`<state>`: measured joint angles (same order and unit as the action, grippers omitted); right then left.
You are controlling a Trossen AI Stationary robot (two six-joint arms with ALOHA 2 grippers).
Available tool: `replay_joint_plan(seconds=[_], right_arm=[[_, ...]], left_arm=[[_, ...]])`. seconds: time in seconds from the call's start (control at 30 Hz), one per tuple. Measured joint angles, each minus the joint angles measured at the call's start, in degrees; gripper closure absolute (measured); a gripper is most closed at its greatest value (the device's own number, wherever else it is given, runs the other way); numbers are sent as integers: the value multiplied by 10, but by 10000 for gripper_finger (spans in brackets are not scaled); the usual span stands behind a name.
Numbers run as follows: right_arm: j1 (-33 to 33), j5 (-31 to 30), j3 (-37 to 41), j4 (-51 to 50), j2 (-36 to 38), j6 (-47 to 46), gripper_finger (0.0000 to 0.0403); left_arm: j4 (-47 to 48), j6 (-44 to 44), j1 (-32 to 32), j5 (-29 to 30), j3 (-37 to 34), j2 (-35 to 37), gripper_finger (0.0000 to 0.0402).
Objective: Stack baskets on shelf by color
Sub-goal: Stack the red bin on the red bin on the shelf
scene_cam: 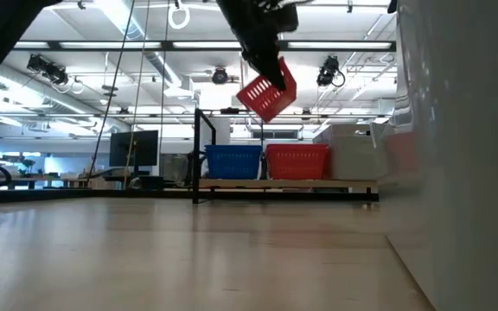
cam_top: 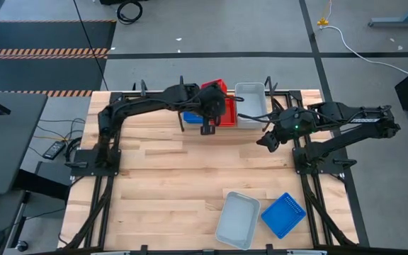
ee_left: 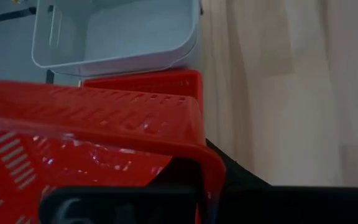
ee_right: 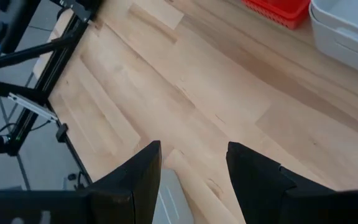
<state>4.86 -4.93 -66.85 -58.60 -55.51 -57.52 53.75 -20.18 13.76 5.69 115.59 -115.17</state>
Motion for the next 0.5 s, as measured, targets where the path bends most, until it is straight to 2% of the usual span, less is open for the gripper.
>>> replay_joint_plan(seconds=[0.5], right_arm=[[0,3,0,-3,0,-10,215]], left_arm=[[-72,20,0,-4,-1,-69,398]])
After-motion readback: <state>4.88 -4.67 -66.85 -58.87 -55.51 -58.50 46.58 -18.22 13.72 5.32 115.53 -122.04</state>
